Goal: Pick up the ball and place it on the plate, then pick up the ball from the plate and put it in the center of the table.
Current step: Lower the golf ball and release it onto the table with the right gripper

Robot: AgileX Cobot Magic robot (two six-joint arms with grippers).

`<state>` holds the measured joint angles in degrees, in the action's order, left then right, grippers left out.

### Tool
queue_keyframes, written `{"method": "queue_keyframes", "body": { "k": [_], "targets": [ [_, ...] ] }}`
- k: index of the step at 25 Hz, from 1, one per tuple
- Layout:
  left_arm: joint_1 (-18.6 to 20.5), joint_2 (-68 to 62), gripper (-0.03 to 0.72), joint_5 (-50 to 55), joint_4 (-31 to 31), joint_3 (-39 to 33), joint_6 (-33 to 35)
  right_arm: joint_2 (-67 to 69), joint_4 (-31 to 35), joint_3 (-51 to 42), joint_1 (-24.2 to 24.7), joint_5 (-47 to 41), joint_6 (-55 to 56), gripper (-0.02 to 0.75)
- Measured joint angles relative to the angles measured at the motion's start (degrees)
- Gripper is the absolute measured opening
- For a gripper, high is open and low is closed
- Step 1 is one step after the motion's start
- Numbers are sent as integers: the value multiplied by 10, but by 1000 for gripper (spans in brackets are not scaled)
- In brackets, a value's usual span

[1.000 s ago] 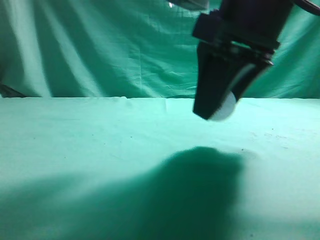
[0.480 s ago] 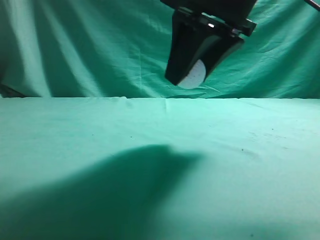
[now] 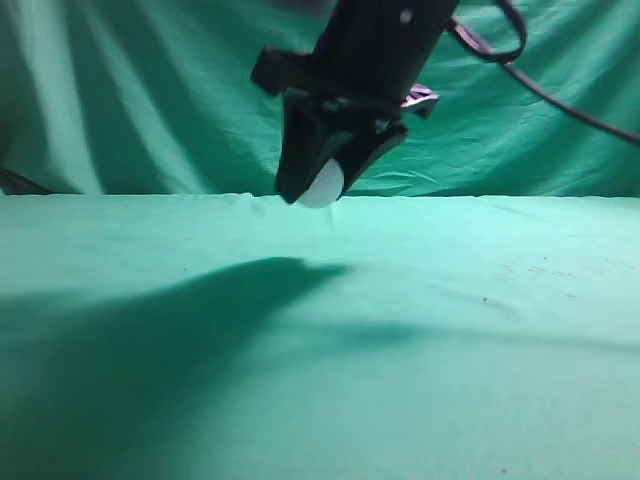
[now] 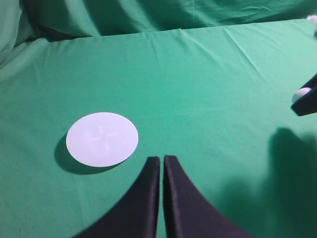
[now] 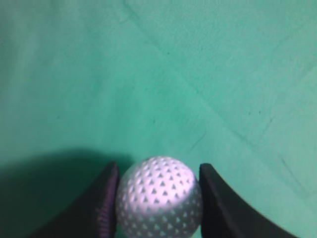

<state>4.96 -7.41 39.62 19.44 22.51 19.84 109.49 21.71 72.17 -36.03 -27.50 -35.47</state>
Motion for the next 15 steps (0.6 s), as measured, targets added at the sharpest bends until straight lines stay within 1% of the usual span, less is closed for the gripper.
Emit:
{"method": "queue_keyframes", "body": {
  "k": [8, 15],
  "targets": [
    [0, 0, 0, -10, -4, -11, -1, 87, 2, 62, -28, 19, -15, 312],
    [0, 0, 0, -12, -4, -11, -1, 98, 3, 68, -36, 47, -18, 312]
  ]
}}
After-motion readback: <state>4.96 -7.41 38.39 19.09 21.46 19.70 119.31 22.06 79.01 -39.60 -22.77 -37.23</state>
